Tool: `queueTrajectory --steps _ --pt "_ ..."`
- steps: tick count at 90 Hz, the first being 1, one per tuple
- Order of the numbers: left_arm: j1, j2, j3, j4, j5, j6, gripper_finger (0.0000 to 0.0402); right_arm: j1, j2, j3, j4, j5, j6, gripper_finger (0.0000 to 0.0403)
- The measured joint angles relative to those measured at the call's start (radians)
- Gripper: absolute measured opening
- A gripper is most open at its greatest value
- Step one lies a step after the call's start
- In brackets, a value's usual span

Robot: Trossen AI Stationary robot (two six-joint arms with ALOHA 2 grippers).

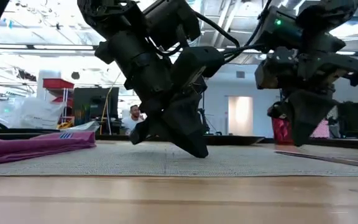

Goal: Set table place
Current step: Put the blue table knife on the gray table mat

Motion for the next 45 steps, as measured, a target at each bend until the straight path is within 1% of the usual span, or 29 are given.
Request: queueTrajectory --steps 10,16,21,29,45 --pt "0.003 0.0 0.0 -0.005 0.0 0.004 0.0 -0.02 0.071 0.01 0.011 -0.084 0.012 0.0" --pt "0.005 0.0 0.0 -0.009 0.002 0.012 0.0 -0.026 0.091 0.019 0.013 -0.112 0.013 0.0" --pt "0.006 0.0 0.001 -0.011 0.004 0.019 0.0 -0.026 0.086 0.024 0.007 -0.109 0.005 0.0" --pt "0.007 0.0 0.002 -0.015 0.006 0.023 0.0 -0.035 0.074 0.026 -0.002 -0.074 -0.03 0.0" --pt "0.012 0.0 0.0 -0.008 0.01 0.022 0.0 -0.11 0.088 0.032 0.005 -0.063 -0.114 0.0"
